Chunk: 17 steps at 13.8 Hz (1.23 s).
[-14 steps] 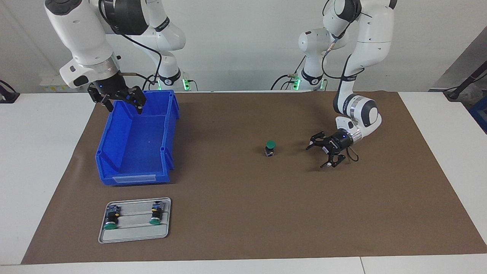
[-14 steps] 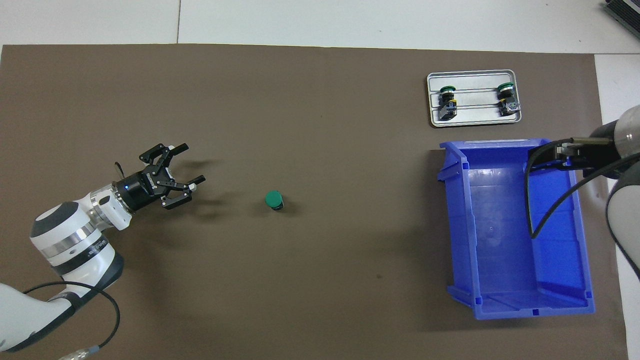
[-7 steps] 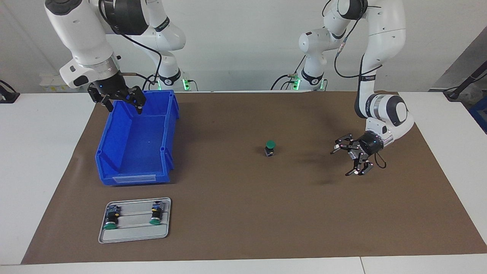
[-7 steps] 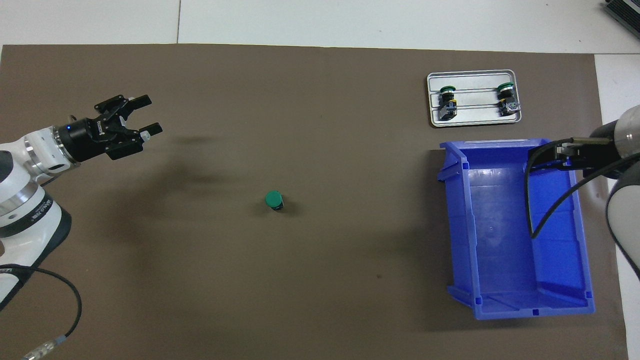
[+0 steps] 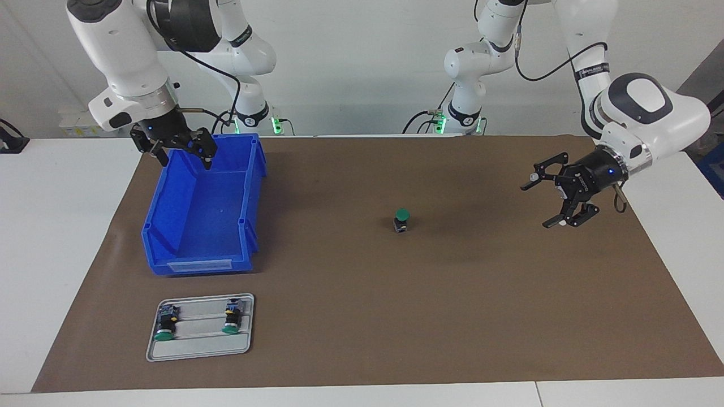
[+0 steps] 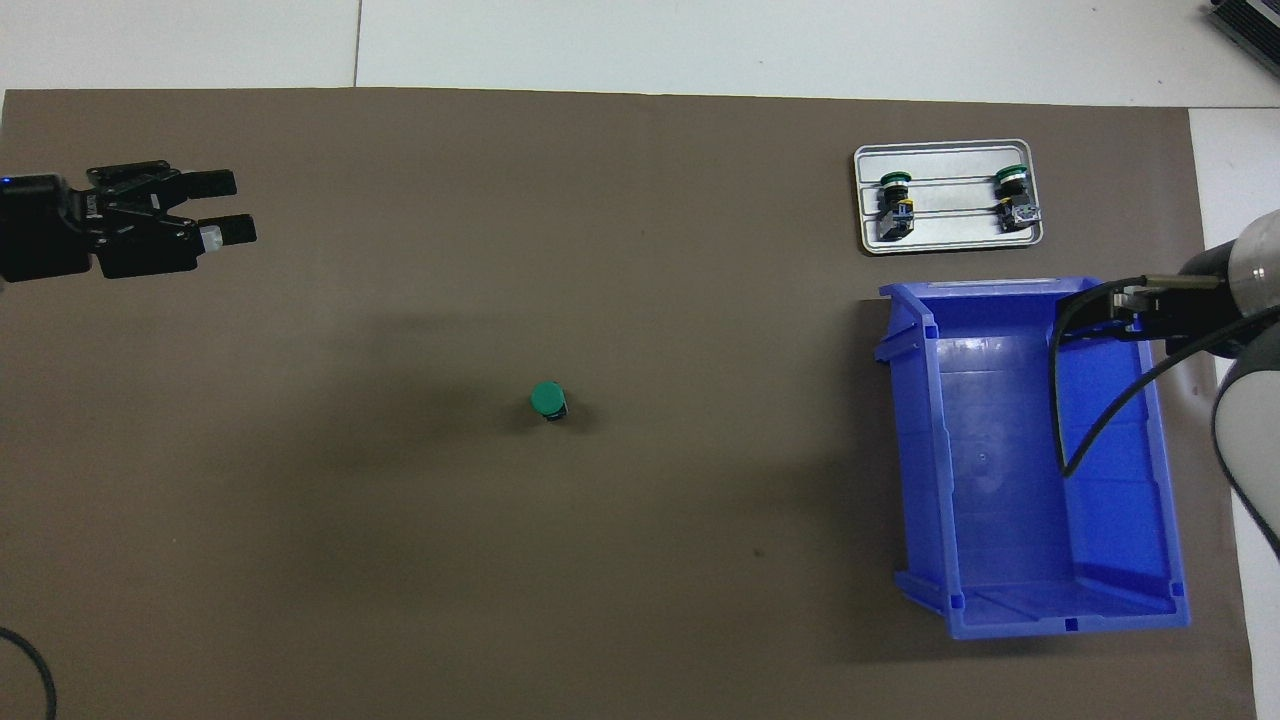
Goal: Place and press button with both arms
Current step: 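Withdraw the left gripper away from the standing button, then move the left gripper above the green button top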
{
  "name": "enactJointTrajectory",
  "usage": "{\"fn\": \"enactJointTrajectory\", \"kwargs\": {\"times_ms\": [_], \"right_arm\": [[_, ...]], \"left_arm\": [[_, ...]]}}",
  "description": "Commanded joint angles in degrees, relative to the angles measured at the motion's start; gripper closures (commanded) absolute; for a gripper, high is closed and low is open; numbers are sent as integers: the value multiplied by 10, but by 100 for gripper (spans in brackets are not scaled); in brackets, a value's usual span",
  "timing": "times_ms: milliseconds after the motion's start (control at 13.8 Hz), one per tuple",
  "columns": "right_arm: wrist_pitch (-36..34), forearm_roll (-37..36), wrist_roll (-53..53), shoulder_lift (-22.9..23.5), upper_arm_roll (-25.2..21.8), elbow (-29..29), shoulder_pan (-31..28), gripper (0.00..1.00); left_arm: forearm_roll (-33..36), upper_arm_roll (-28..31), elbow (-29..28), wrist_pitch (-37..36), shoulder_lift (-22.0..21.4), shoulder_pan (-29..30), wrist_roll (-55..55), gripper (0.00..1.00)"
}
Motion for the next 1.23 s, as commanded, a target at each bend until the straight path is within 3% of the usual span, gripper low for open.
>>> {"fn": "enactJointTrajectory", "kwargs": {"times_ms": [0, 217, 507, 724, 941, 1158], "right_arm": [[10, 4, -13, -11, 3, -12, -4, 0], [10, 3, -13, -11, 3, -12, -4, 0], [10, 3, -13, -11, 3, -12, -4, 0], [10, 3, -13, -11, 3, -12, -4, 0], [10, 4, -13, -11, 3, -12, -4, 0], [10, 3, -13, -11, 3, -12, -4, 0]], "left_arm": [[120, 2, 9, 16, -28, -50, -101, 6], [263, 2, 9, 66, -61, -124, -285, 6], [463, 0, 4, 103, -67, -229, -552, 6], [477, -3, -24, 104, -84, -267, -660, 37], [496, -3, -67, 105, -95, -307, -723, 76], [561, -4, -77, 117, -55, -356, -781, 94]]}}
